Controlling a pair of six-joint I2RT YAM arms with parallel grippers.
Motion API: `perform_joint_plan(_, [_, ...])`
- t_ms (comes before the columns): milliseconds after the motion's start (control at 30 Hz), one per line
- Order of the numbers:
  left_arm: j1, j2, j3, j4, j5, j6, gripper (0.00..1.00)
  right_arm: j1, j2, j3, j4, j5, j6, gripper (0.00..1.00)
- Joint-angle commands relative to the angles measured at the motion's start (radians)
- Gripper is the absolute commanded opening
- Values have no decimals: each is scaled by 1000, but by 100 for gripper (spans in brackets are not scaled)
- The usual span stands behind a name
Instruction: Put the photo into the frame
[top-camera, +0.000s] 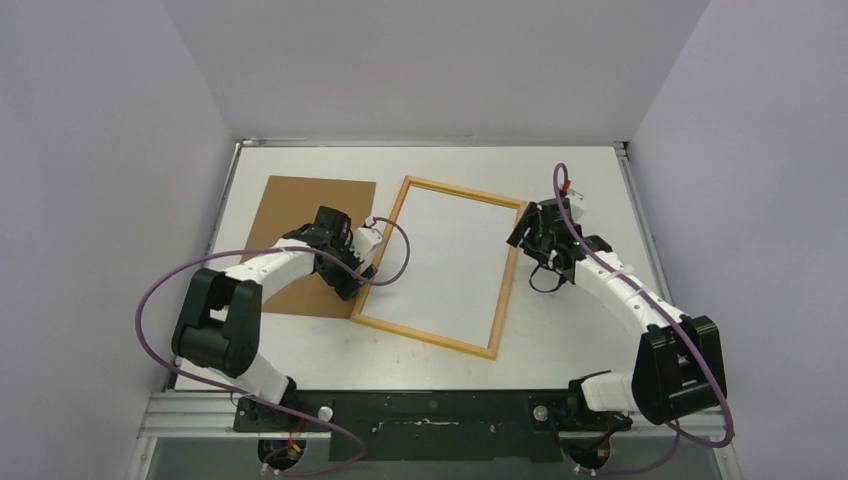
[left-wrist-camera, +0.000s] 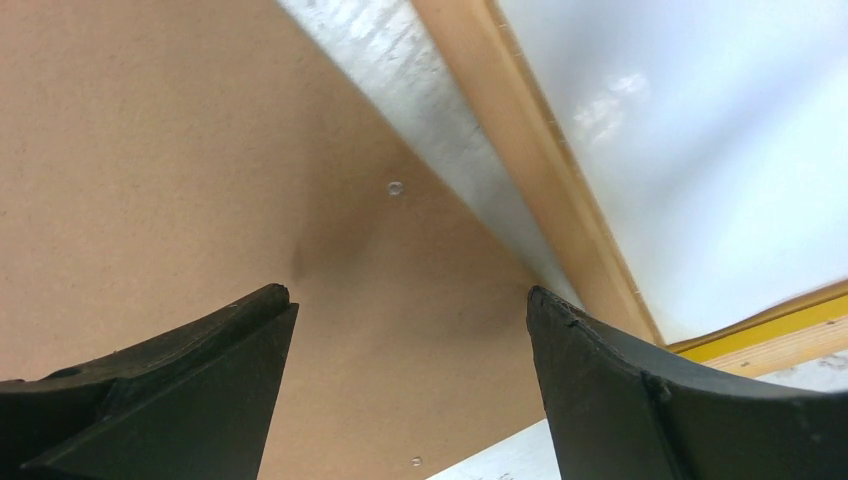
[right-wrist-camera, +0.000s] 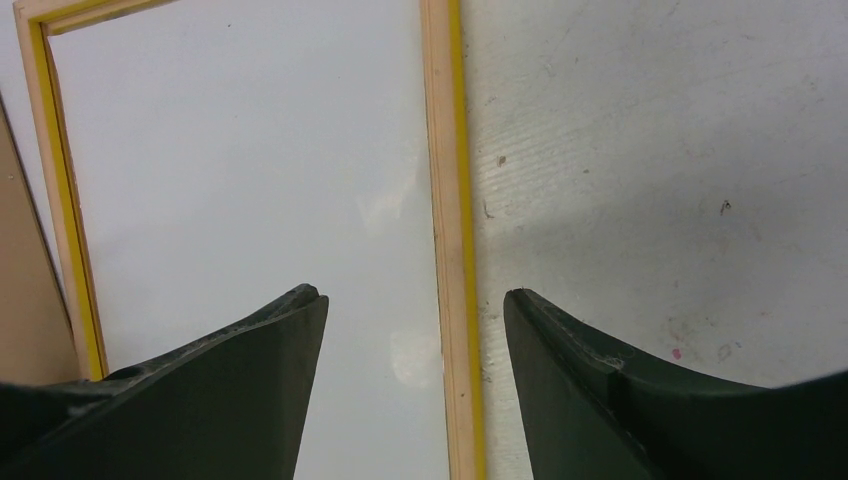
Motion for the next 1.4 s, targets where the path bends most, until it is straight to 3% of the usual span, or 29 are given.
perform_joint_plan(0, [-42,2,-7,58,0,-25,85,-23,-43,-4,17,-15,-12,66])
perform_joint_plan(700, [-187,40,83,50,55,-147,86,-146,-122,-6,-32,-57,-54,68])
perform_joint_plan(867, [-184,23,129,-15,54,-148,89,-141,-145,3,-38,-56,-56,72])
perform_joint_plan(1033, [-55,-62,196,-128,77,-106,100,-14,-123,49,-16,9,-27,74])
perform_joint_plan(1067, [-18,-77,218,-151,82,-88,97,30,-104,67,-12,26,-18,75])
perform_joint_plan(1233, [243,-109,316,-256,77,61,96,284,44,189,46,106,41,76])
perform_joint_plan(1367, [478,-57,387,-306,74,149,97,456,263,370,73,135,58,77])
